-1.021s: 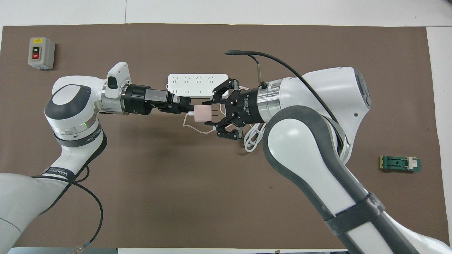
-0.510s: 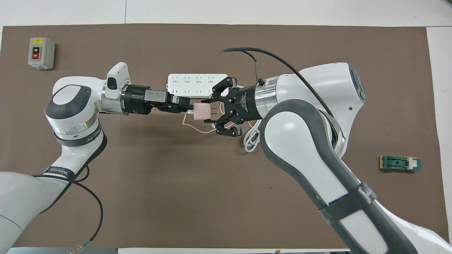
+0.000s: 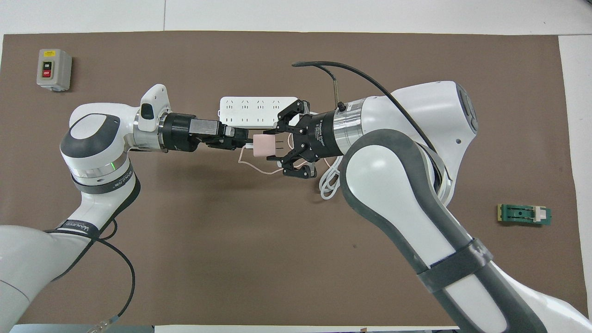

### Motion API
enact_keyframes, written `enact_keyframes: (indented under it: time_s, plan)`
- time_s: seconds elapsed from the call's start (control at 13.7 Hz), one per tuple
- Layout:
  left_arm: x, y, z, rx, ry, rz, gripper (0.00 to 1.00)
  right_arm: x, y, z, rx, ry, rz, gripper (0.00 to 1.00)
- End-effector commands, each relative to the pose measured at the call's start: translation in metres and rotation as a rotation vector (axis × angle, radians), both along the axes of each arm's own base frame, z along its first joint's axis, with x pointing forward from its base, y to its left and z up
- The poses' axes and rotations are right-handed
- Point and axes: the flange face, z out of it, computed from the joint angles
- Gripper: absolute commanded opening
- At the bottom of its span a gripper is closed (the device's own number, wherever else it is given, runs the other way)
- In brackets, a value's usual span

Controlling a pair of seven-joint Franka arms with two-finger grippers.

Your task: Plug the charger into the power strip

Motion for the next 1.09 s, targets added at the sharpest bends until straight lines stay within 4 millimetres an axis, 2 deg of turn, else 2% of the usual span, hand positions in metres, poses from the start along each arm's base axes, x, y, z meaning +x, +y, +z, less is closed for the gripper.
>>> enact_keyframes:
  time_s: [0.0, 0.22, 0.51, 1.02]
  plan:
    - [-0.01, 0.006, -0.008, -0.007, 0.023, 0.062, 1.0, 0.004, 0.0, 0.003, 0.008, -0.006, 0.011, 0.0]
    - [-0.022, 0.008, -0.006, -0.023, 0.062, 0.088, 1.0, 0.005, -0.002, 0.002, 0.008, -0.003, 0.009, 0.0]
    - [-0.036, 0.011, 0.009, -0.003, 0.07, 0.106, 1.0, 0.005, -0.002, 0.002, 0.008, -0.003, 0.008, 0.0]
    - [-0.034, 0.008, 0.013, -0.024, 0.072, 0.134, 1.0, 0.005, -0.002, 0.002, 0.01, -0.003, 0.005, 0.0]
